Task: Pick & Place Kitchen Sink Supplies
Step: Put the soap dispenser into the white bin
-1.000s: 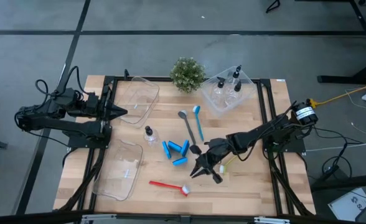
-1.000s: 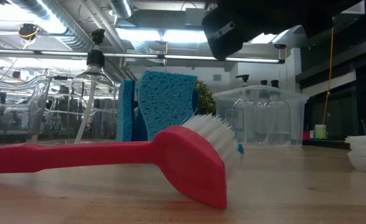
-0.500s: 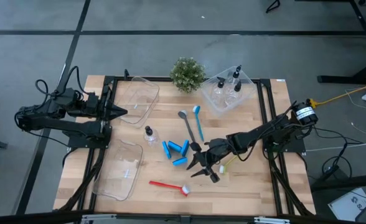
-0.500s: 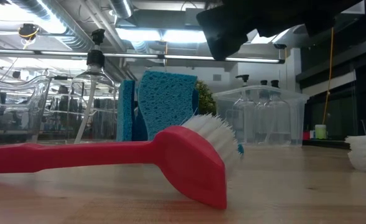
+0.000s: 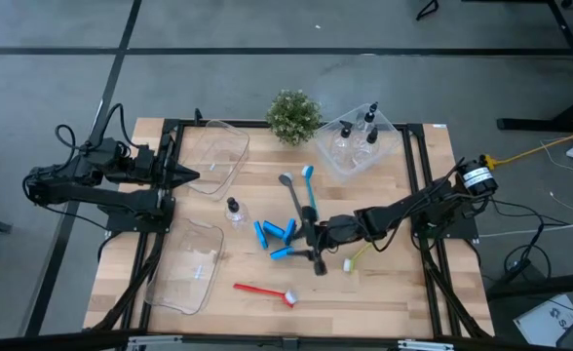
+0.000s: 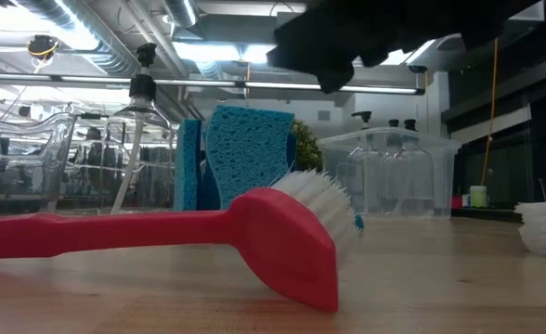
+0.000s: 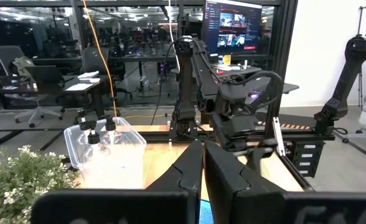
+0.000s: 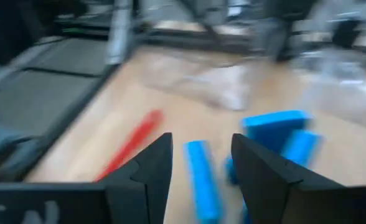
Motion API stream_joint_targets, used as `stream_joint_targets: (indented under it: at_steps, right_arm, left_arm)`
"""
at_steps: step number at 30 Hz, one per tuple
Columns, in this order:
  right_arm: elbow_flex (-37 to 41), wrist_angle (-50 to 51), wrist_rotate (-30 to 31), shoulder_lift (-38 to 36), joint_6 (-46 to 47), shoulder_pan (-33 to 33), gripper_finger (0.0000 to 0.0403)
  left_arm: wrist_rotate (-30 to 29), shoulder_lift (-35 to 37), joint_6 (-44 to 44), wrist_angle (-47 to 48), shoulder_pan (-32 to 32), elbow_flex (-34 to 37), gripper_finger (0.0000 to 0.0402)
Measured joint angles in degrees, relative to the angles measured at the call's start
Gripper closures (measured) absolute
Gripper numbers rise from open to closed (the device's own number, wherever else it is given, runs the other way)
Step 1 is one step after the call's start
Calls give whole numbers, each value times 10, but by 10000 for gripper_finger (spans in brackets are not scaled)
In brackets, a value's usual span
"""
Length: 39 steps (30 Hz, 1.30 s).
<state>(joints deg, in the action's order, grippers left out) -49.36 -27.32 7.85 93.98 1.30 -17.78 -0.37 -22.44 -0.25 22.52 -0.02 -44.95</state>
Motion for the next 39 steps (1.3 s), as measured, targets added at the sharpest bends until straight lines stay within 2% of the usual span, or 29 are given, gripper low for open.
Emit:
stream_joint_targets:
  at_steps: [4,7,14,23,28,34,39]
  right_arm:
    - [-34,3,86,0,-3,-1,238]
    - [-62,23,120,0,-10,2,237]
    - [-127,33,121,17,-18,25,237]
    - [-228,33,115,122,-15,70,233]
    - [-259,35,77,167,17,93,188]
    - [-271,40,75,196,31,108,120]
    - [-280,29,75,211,46,118,104]
  left_arm:
    - [0,0,0,0,0,0,393]
    - [0,0,0,0,0,0,391]
    - [0,0,0,0,0,0,390]
    - [0,0,0,0,0,0,390]
    - [0,0,0,0,0,0,393]
    - [0,0,0,0,0,0,391]
    - [0,0,0,0,0,0,389]
